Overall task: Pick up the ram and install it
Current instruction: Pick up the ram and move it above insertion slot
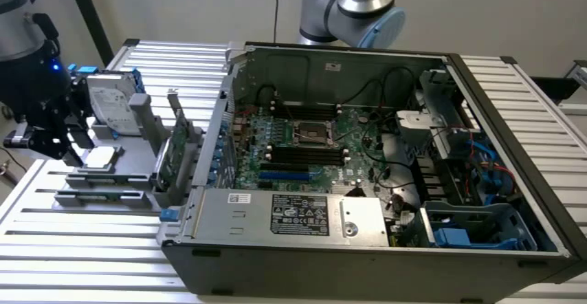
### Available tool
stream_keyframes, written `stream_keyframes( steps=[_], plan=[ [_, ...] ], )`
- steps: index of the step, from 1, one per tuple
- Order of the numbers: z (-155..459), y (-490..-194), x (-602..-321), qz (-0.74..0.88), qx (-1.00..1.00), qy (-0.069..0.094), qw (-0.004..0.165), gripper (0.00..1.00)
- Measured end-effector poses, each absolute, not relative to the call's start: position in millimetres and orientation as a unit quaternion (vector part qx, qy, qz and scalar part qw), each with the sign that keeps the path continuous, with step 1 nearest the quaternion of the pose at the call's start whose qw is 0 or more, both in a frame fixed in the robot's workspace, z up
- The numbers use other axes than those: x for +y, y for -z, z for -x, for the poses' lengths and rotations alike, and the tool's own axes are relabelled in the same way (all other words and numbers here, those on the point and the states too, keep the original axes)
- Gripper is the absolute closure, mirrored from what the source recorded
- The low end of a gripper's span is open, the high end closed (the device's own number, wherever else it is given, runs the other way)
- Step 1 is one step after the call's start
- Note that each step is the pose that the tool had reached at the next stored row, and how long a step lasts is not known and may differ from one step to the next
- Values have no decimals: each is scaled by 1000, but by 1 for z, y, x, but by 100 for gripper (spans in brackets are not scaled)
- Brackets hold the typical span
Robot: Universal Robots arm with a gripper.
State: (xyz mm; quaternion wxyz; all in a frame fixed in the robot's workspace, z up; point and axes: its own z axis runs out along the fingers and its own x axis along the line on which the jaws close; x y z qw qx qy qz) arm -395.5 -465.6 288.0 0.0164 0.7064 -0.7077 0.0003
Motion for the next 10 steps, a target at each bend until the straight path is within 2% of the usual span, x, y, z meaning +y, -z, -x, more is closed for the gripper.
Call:
stream_keyframes(
  steps=[10],
  plan=[
    [395,-270,-466,-708,-706,0,16,58]
  ],
)
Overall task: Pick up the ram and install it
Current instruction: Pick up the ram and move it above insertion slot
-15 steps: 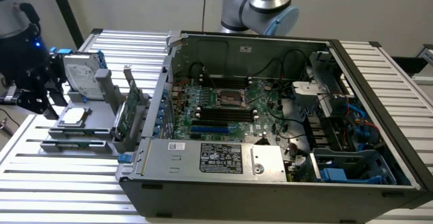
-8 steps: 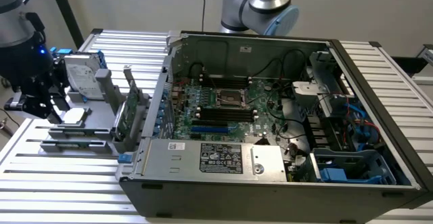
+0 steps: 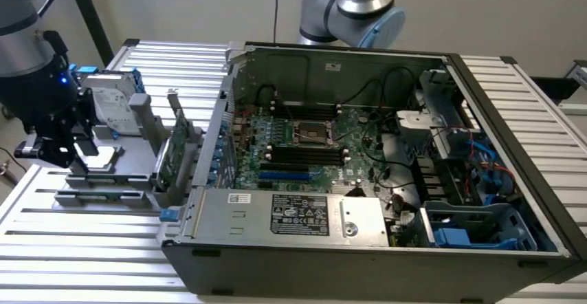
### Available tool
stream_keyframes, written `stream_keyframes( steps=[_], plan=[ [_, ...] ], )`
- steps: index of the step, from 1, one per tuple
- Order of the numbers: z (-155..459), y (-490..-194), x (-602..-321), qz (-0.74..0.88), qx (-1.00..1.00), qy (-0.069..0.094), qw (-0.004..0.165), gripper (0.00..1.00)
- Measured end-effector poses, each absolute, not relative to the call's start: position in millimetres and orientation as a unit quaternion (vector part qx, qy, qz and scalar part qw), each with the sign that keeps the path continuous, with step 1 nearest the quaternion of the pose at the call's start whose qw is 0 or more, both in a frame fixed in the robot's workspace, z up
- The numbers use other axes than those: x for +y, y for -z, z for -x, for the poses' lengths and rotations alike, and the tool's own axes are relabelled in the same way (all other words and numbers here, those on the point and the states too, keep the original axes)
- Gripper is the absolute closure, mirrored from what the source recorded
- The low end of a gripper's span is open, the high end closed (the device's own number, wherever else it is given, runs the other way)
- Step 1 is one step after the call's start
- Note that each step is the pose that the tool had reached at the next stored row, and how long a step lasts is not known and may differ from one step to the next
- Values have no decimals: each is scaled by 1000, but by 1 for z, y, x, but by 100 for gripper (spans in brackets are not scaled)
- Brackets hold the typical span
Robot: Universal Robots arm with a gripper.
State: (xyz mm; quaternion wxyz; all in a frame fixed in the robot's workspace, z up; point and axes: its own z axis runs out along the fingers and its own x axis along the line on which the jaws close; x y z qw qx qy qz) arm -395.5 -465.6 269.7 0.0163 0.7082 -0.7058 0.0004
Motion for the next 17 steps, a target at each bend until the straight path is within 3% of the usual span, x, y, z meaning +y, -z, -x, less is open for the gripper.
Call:
stream_keyframes(
  steps=[17],
  plan=[
    [396,-251,-467,-709,-705,0,16,58]
  ],
)
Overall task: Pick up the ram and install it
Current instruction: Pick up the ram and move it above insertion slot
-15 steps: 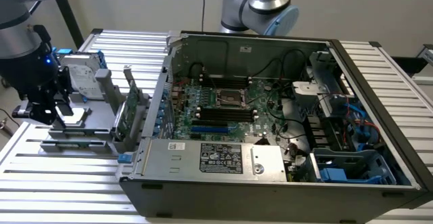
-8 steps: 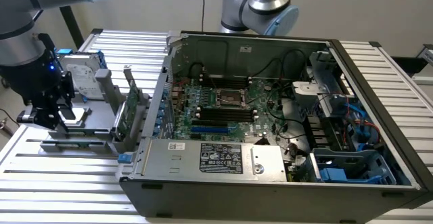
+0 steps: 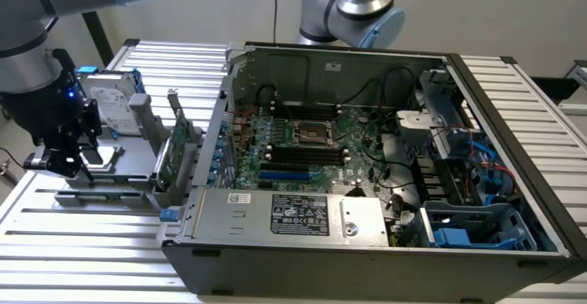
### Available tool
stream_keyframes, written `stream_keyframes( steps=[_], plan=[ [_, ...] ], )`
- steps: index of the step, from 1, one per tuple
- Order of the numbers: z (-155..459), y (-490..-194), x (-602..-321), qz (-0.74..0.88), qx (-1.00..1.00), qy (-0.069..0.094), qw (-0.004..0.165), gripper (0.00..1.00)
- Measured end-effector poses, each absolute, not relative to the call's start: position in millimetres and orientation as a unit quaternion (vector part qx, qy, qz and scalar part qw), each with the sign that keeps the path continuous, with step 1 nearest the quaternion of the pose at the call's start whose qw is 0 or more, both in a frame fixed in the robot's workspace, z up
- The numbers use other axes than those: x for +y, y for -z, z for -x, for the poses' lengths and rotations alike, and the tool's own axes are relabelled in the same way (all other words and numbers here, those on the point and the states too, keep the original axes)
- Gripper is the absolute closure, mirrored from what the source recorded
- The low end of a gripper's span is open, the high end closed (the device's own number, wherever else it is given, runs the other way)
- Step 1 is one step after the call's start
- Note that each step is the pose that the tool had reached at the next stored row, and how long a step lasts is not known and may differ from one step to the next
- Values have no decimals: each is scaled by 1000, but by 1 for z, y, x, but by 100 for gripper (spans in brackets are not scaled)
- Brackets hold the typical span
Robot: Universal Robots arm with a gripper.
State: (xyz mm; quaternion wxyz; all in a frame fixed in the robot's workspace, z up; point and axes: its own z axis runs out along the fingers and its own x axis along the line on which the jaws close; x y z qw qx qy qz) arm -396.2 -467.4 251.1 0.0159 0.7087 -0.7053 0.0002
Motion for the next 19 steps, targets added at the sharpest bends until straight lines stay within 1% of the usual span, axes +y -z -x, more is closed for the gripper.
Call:
stream_keyframes(
  steps=[7,19],
  plan=[
    [396,-247,-473,-709,-705,2,14,58],
    [398,-227,-480,-715,-700,4,8,58]
  ],
)
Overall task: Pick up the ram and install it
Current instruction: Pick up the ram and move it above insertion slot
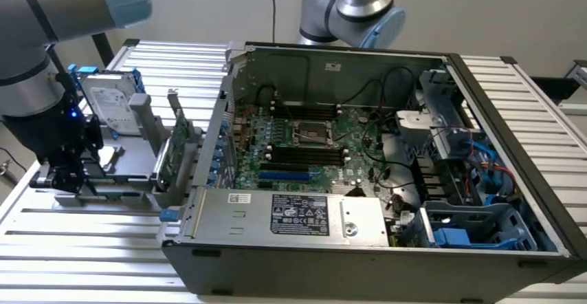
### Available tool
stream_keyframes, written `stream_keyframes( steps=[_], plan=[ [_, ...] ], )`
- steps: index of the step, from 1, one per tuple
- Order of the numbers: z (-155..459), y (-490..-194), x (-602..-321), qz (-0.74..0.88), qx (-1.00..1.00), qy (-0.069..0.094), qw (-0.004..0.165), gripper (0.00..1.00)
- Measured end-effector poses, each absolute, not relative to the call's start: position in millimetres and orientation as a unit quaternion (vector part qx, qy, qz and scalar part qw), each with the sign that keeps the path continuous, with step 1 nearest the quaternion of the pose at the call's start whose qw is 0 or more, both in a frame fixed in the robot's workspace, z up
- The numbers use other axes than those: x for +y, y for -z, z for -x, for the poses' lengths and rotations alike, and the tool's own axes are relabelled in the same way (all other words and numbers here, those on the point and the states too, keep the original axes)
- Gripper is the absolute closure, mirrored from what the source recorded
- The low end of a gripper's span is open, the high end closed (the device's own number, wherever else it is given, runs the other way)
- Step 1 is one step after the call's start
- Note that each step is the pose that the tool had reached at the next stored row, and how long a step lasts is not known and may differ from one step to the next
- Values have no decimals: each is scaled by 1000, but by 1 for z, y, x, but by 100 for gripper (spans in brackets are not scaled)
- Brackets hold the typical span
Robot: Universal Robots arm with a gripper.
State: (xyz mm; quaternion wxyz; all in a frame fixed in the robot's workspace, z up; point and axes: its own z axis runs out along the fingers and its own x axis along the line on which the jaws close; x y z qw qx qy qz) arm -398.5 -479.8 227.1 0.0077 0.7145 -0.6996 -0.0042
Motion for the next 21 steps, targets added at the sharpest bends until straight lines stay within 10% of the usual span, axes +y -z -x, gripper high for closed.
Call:
stream_keyframes(
  steps=[21],
  plan=[
    [405,-202,-482,-720,-693,7,-6,58]
  ],
)
